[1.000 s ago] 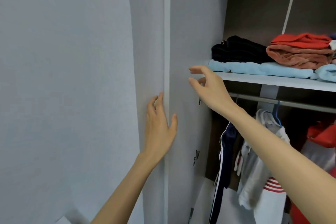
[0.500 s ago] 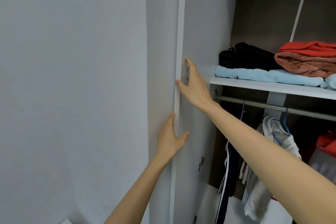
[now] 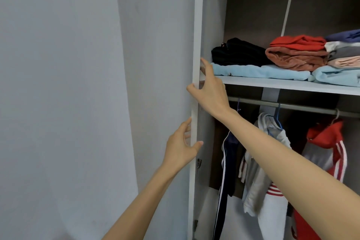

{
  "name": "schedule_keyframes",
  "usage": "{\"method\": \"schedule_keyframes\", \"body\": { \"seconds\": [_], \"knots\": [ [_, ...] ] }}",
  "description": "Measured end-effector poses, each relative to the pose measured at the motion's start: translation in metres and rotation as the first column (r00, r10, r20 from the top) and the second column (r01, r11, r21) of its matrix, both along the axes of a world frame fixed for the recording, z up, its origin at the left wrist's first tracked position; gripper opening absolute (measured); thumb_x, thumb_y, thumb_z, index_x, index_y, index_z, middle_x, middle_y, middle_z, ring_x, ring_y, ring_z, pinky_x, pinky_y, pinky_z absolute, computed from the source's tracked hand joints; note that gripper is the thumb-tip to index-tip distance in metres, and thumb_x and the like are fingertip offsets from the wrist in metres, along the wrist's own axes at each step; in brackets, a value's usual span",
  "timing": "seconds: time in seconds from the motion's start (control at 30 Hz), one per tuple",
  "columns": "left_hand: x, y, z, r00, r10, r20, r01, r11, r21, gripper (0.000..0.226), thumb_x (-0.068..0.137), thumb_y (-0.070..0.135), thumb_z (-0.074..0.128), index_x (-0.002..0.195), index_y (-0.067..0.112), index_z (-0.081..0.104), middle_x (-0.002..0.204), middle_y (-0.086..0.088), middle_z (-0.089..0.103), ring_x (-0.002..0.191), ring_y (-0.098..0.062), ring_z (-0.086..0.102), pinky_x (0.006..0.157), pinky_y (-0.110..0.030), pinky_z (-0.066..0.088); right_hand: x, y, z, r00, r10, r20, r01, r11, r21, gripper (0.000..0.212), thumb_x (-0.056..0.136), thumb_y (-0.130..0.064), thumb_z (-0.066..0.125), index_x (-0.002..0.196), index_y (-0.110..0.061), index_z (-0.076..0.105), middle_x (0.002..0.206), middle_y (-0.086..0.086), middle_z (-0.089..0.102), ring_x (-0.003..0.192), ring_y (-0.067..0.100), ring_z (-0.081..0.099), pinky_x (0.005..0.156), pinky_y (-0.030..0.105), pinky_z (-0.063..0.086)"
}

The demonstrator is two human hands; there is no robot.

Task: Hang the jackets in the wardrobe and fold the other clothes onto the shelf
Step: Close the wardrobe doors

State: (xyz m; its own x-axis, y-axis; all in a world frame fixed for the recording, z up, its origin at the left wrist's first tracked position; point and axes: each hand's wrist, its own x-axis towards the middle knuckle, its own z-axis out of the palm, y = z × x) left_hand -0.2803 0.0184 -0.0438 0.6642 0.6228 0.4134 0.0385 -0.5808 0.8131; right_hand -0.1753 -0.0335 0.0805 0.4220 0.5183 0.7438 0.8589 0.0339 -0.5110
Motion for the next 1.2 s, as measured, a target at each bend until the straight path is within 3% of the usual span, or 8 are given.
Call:
{"method": "schedule_keyframes", "body": {
  "seconds": [0.17, 0.33, 0.47, 0.6, 0.73, 0.9, 1.03, 1.2],
  "knots": [
    [0.038, -0.026, -0.004, 0.98, -0.201, 0.008, 0.201, 0.98, -0.011, 0.077, 0.085, 0.011, 0.071, 0.147, 0.035, 0.032, 0.141, 0.008, 0.049, 0.113, 0.001, 0.052, 0.08, -0.002, 0.045, 0.042, -0.042, -0.007, 0.999, 0.0, -0.051, 0.004, 0.996, 0.089, 0.064, 0.086, -0.024, 0.06, 0.144, -0.026, 0.033, 0.128, -0.01, 0.062, 0.098, -0.011, 0.059, 0.089, 0.022, 0.053],
    [0.091, -0.046, -0.006, 0.952, -0.307, -0.005, 0.303, 0.939, 0.164, 0.075, 0.09, 0.005, 0.062, 0.143, 0.046, 0.029, 0.14, 0.015, 0.034, 0.124, 0.0, 0.042, 0.09, -0.01, 0.045, 0.09, -0.077, -0.015, 0.993, -0.103, -0.054, 0.11, 0.983, 0.148, 0.043, 0.097, -0.021, 0.047, 0.139, -0.023, 0.04, 0.109, -0.011, 0.068, 0.082, 0.013, 0.067, 0.08, 0.042, 0.055],
    [0.149, -0.054, -0.016, 0.951, -0.304, -0.062, 0.304, 0.878, 0.37, 0.079, 0.093, 0.006, 0.055, 0.146, 0.052, 0.018, 0.157, 0.02, -0.008, 0.146, -0.006, 0.005, 0.112, -0.022, 0.025, 0.144, -0.103, -0.017, 0.987, -0.143, -0.078, 0.153, 0.975, 0.159, 0.036, 0.1, -0.021, 0.044, 0.137, -0.024, 0.043, 0.111, -0.017, 0.065, 0.092, 0.006, 0.066, 0.087, 0.037, 0.054],
    [0.211, -0.058, -0.019, 0.961, -0.248, -0.12, 0.273, 0.798, 0.538, 0.086, 0.093, 0.009, 0.056, 0.148, 0.051, 0.005, 0.157, 0.013, -0.026, 0.148, -0.016, -0.013, 0.118, -0.033, 0.015, 0.205, -0.122, -0.017, 0.982, -0.16, -0.105, 0.176, 0.97, 0.17, 0.04, 0.101, -0.019, 0.045, 0.14, -0.025, 0.045, 0.107, -0.038, 0.054, 0.098, -0.016, 0.057, 0.087, 0.012, 0.048],
    [0.265, -0.06, -0.025, 0.973, -0.162, -0.165, 0.23, 0.757, 0.612, 0.094, 0.094, 0.011, 0.054, 0.144, 0.054, -0.013, 0.153, 0.014, -0.036, 0.147, -0.022, -0.019, 0.12, -0.048, 0.017, 0.256, -0.128, -0.016, 0.982, -0.149, -0.118, 0.168, 0.971, 0.17, 0.044, 0.1, -0.019, 0.047, 0.142, -0.027, 0.045, 0.108, -0.037, 0.058, 0.095, -0.008, 0.062, 0.087, 0.02, 0.052],
    [0.314, -0.061, -0.03, 0.993, -0.029, -0.117, 0.101, 0.737, 0.668, 0.089, 0.096, 0.026, 0.053, 0.142, 0.054, -0.017, 0.155, 0.009, -0.029, 0.144, -0.028, -0.006, 0.116, -0.041, 0.028, 0.304, -0.127, -0.019, 0.979, -0.099, -0.179, 0.14, 0.962, 0.235, 0.047, 0.099, -0.018, 0.053, 0.145, -0.02, 0.043, 0.122, -0.021, 0.059, 0.092, 0.004, 0.064, 0.081, 0.022, 0.053],
    [0.346, -0.057, -0.029, 0.99, 0.071, -0.119, 0.037, 0.695, 0.718, 0.086, 0.094, 0.042, 0.055, 0.143, 0.053, -0.015, 0.16, 0.0, -0.013, 0.139, -0.03, 0.008, 0.11, -0.045, 0.033, 0.335, -0.123, -0.018, 0.971, -0.134, -0.199, 0.188, 0.941, 0.283, 0.047, 0.095, -0.017, 0.059, 0.141, -0.021, 0.049, 0.113, -0.011, 0.067, 0.091, 0.039, 0.056, 0.072, 0.032, 0.051],
    [0.377, -0.056, -0.029, 0.986, 0.119, -0.119, 0.004, 0.69, 0.723, 0.089, 0.09, 0.048, 0.059, 0.144, 0.052, -0.011, 0.161, -0.005, -0.005, 0.139, -0.03, 0.011, 0.107, -0.044, 0.028, 0.366, -0.116, -0.016, 0.968, -0.138, -0.209, 0.198, 0.933, 0.302, 0.048, 0.093, -0.016, 0.061, 0.14, -0.024, 0.051, 0.104, -0.003, 0.071, 0.089, 0.036, 0.06, 0.069, 0.025, 0.049]
  ]
}}
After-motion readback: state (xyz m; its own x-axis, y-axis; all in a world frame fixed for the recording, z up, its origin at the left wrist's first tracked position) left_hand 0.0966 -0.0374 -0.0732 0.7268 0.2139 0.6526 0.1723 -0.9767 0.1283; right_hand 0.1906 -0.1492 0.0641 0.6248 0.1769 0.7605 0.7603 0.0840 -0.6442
